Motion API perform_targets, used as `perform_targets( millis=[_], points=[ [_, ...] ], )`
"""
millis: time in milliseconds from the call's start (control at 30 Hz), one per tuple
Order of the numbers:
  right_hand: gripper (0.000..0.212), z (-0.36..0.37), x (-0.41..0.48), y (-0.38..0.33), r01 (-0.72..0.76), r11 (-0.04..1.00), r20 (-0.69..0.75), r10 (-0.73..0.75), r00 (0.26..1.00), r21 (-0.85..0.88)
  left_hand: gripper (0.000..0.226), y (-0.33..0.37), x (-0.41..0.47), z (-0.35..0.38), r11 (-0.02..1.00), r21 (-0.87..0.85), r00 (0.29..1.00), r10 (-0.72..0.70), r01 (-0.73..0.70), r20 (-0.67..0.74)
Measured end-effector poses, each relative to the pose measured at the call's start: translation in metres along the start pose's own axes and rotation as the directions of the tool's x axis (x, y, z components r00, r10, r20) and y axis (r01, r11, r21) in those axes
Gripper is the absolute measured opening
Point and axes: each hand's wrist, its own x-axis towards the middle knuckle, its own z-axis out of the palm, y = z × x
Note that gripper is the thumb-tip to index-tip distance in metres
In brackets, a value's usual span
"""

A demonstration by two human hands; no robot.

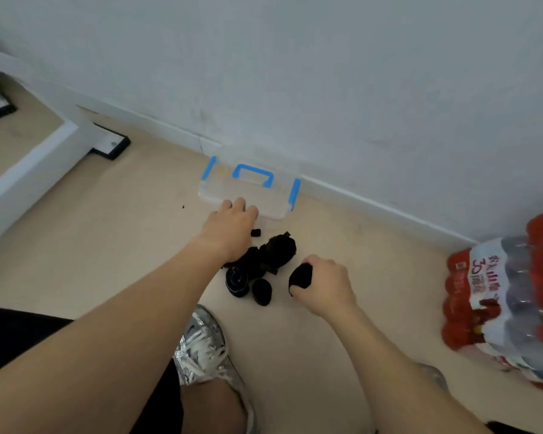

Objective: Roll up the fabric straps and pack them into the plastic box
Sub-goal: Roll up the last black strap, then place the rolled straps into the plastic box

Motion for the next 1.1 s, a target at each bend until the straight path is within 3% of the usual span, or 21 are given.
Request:
perform_targets(
  millis=[133,233,367,500,600,667,767,867,967,1033,1100],
  points=[
    [0.066,0.039,0.016,0.020,0.056,0.997,0.073,-0.053,0.996,-0.053,0.053,0.006,0.029,0.028,0.999,-0.009,0.988,-0.042,0.041,-0.146],
    [0.064,0.051,0.024,0.026,0.141,0.987,0.141,-0.129,0.982,-0.078,0.057,0.012,0.045,0.044,0.999,-0.035,0.988,-0.039,0.034,-0.147],
    [0.051,0.069,0.028,0.013,0.148,0.980,0.084,-0.138,0.987,-0.133,0.044,0.018,0.058,0.050,0.984,-0.143,0.963,-0.140,0.109,-0.232],
    [0.053,0.076,0.031,0.005,0.121,0.978,0.007,-0.122,0.993,-0.170,0.039,0.020,0.062,0.048,0.986,-0.109,0.958,-0.150,0.126,-0.245],
    [0.071,0.073,0.037,0.010,0.125,0.992,0.048,-0.124,0.991,-0.011,0.036,0.020,0.064,0.044,0.994,-0.059,0.960,-0.099,0.087,-0.261],
    [0.091,0.065,0.040,0.016,0.097,0.975,0.148,-0.128,0.981,0.202,0.033,0.020,0.065,0.037,0.999,0.015,0.958,-0.035,0.041,-0.286],
    [0.098,0.053,0.034,0.023,-0.055,0.843,0.252,-0.097,0.963,0.535,0.025,0.021,0.062,0.018,0.998,0.060,0.943,0.024,-0.005,-0.333],
    [0.080,0.036,0.023,0.027,-0.114,0.808,0.145,0.036,0.989,0.578,0.026,0.028,0.055,-0.007,0.997,0.068,0.919,0.065,-0.041,-0.389],
    [0.052,0.004,0.015,0.023,-0.019,0.788,-0.149,0.140,0.979,0.616,0.036,0.041,0.041,-0.033,0.991,0.098,0.882,0.131,-0.097,-0.453],
    [0.031,-0.032,0.006,0.014,0.103,0.675,-0.327,0.214,0.920,0.730,0.036,0.057,0.027,-0.050,0.979,0.137,0.853,0.198,-0.150,-0.483],
    [0.031,-0.074,-0.003,0.005,0.174,0.453,-0.328,0.288,0.900,0.875,0.031,0.076,0.011,-0.061,0.952,0.181,0.804,0.306,-0.247,-0.510]
  ],
)
